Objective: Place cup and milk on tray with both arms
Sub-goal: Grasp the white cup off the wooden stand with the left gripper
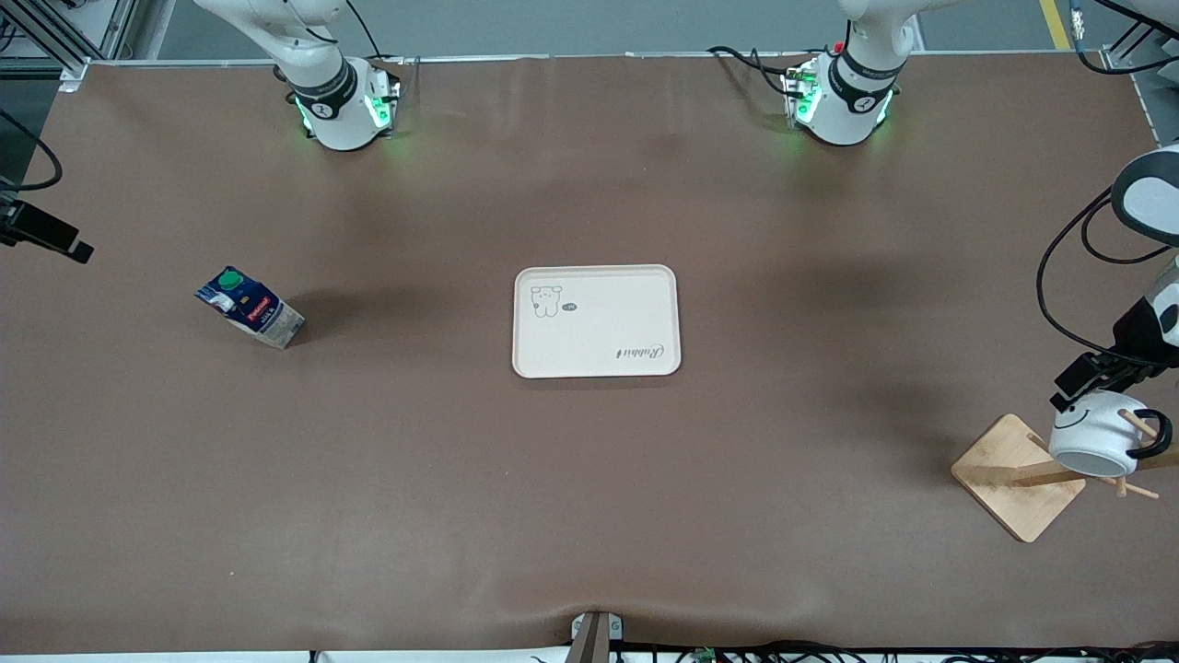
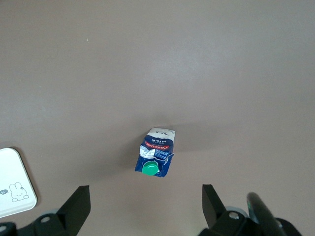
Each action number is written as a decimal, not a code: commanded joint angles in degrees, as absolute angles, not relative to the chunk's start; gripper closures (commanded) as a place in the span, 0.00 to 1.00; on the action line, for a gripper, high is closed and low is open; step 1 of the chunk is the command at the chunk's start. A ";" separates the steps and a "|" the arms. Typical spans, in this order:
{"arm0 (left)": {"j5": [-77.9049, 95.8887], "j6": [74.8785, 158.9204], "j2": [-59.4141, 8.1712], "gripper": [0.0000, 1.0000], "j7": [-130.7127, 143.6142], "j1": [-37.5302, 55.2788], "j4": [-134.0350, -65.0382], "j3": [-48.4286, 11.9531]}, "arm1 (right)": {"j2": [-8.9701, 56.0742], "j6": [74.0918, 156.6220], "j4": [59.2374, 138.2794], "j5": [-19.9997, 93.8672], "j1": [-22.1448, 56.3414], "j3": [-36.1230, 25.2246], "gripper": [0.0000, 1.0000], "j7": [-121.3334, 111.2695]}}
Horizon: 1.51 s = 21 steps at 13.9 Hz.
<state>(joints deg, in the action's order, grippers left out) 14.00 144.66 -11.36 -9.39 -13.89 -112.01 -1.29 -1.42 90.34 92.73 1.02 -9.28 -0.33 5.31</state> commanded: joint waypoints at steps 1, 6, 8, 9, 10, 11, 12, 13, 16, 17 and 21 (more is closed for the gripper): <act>15.47 145.46 -11.60 0.30 -13.27 -14.15 -111.89 -1.58 | -0.88 89.56 91.58 1.23 -9.58 -0.09 0.00 6.06; 15.56 145.46 -11.86 0.60 -13.27 -13.97 -111.71 -1.58 | -0.53 89.65 91.50 1.14 -9.58 -0.09 0.00 5.80; 15.56 145.46 -11.95 0.67 -13.27 -13.80 -111.62 -1.67 | -0.53 89.56 91.49 1.14 -9.58 -0.09 0.00 5.98; 15.47 145.46 -11.95 0.70 -13.27 -13.62 -111.62 -1.67 | -0.53 89.56 91.49 1.14 -9.58 -0.09 0.00 5.98; 15.47 145.46 -11.95 0.74 -13.36 -13.54 -111.62 -1.67 | -0.53 89.47 91.49 1.14 -9.58 -0.09 0.00 6.06; 15.56 145.46 -11.95 0.76 -13.45 -13.54 -111.62 -1.84 | -0.53 89.30 91.49 1.14 -9.49 -0.09 0.00 6.15; 15.47 145.46 -11.95 0.77 -13.53 -13.54 -111.62 -2.19 | -0.53 89.12 91.49 1.14 -9.41 -0.09 0.00 6.15; 15.47 145.46 -11.95 0.77 -13.01 -13.45 -111.53 -2.37 | -0.53 89.03 91.58 1.14 -9.23 -0.09 0.00 6.15; 15.47 145.37 -12.04 0.95 -12.92 -13.27 -111.45 -2.81 | -0.44 89.12 91.58 1.14 -9.58 -0.09 0.00 6.24; 15.47 145.37 -11.95 1.00 -12.92 -13.27 -111.45 -2.81 | -0.35 89.12 91.58 1.14 -9.67 -0.09 0.00 6.24; 15.47 145.20 -12.04 1.00 -13.10 -13.27 -110.57 -3.86 | -0.35 89.12 91.58 1.14 -9.49 -0.09 0.00 6.24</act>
